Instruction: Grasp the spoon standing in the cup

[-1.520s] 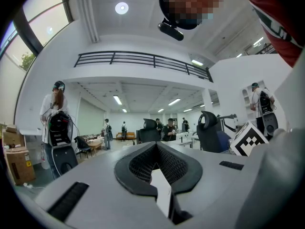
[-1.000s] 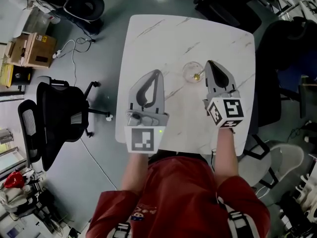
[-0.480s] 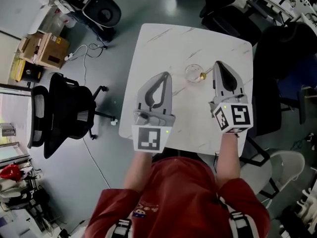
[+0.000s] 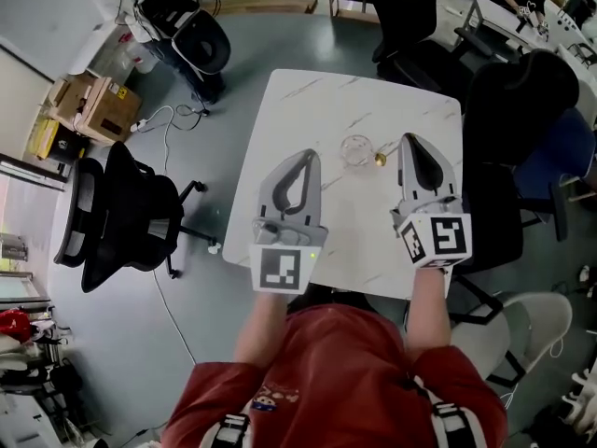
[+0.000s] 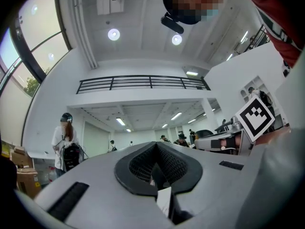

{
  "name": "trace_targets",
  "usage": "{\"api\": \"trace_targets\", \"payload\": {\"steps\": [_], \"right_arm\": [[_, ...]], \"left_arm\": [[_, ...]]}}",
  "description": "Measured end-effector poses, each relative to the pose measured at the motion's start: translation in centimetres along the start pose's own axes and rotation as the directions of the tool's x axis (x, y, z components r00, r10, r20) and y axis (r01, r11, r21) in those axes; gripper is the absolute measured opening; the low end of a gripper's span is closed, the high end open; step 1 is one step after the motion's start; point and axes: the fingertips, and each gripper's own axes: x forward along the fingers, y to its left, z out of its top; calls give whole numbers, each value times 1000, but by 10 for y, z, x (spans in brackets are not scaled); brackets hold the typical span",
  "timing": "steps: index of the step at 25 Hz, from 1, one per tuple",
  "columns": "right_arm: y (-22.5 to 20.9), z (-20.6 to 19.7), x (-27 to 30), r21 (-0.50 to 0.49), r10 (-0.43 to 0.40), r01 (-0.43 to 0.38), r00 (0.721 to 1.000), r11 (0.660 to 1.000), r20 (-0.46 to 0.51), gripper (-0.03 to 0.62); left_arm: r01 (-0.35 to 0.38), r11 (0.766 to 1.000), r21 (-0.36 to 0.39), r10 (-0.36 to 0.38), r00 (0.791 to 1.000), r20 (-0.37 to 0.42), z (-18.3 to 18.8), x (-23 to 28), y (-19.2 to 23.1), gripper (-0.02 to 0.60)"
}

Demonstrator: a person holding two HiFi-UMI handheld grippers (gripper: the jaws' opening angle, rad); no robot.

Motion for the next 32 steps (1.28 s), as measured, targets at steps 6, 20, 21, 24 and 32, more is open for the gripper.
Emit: {"api": "trace_targets", "payload": {"steps": [6, 20, 21, 24, 32], "right_arm": [[5, 15, -17, -46, 8, -6, 1000, 999, 29, 15], [34, 31, -51, -151, -14, 27, 997, 988, 82, 15], [36, 31, -52, -154, -15, 29, 996, 988, 88, 15], [42, 33, -58, -160, -18, 35, 994, 986, 107, 15], [49, 24, -71, -176, -50, 75, 988, 982, 145, 15]], "left_arm": [[-11, 1000, 22, 10, 999, 30, 14, -11, -10, 9], [-4, 1000, 22, 3, 998, 58, 21, -36, -14, 9], [-5, 1000, 19, 4, 998, 58, 20, -38, -13, 9], [-11, 1000, 10, 10, 998, 56, 20, -43, -12, 9], [-12, 1000, 21, 11, 999, 54, 17, -52, -14, 9]]}}
